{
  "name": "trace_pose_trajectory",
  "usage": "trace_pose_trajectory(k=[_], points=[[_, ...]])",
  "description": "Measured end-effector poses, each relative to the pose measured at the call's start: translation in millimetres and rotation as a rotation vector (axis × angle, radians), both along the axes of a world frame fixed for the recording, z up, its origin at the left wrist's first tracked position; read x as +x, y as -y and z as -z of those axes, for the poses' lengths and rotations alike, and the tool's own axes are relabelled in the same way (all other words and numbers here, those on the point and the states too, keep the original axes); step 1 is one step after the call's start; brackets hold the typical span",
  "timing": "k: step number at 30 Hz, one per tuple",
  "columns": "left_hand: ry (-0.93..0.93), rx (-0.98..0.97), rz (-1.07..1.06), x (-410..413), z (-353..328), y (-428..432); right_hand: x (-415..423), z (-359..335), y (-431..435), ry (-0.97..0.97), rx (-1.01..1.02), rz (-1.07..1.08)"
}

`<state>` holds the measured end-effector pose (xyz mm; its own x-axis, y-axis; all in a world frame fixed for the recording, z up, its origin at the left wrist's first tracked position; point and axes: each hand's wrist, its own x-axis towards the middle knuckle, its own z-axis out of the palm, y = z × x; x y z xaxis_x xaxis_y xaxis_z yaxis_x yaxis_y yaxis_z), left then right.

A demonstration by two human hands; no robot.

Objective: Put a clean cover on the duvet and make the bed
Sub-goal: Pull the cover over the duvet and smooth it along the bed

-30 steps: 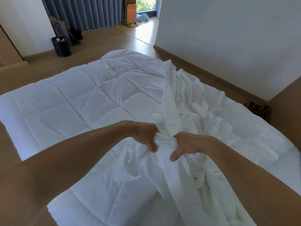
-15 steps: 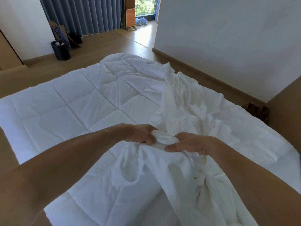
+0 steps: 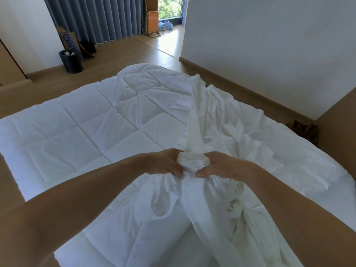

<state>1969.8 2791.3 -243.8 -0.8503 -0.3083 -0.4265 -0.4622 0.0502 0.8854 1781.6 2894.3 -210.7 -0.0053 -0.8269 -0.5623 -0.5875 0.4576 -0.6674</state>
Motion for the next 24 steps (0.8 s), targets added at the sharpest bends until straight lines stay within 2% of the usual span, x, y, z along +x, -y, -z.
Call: trace_pose_trajectory(k=[7, 9, 11, 14, 18, 22, 24], points=[[0.069, 0.027, 0.012, 2, -3, 4, -8, -7, -7, -0.023, 0.193, -0.202], [0.152, -0.070, 0.087, -1, -7, 7, -5, -3, -6, -0.061, 0.164, -0.170], [0.251, -0.254, 0.205, -3, -11, 8, -1, 0, -5, -0.058, 0.152, -0.110], [0.317, -0.404, 0.248, -5, -10, 13, 0, 4, -10, 0.069, 0.193, 0.008], [0.294, -0.350, 0.161, -2, -7, 17, 1, 11, -12, 0.176, 0.160, 0.120], [0.228, -0.176, 0.107, 3, -2, 17, 5, 5, -7, 0.207, 0.115, 0.135], [0.176, -0.077, 0.082, 5, -3, 15, 3, -2, -5, 0.216, 0.115, 0.063]])
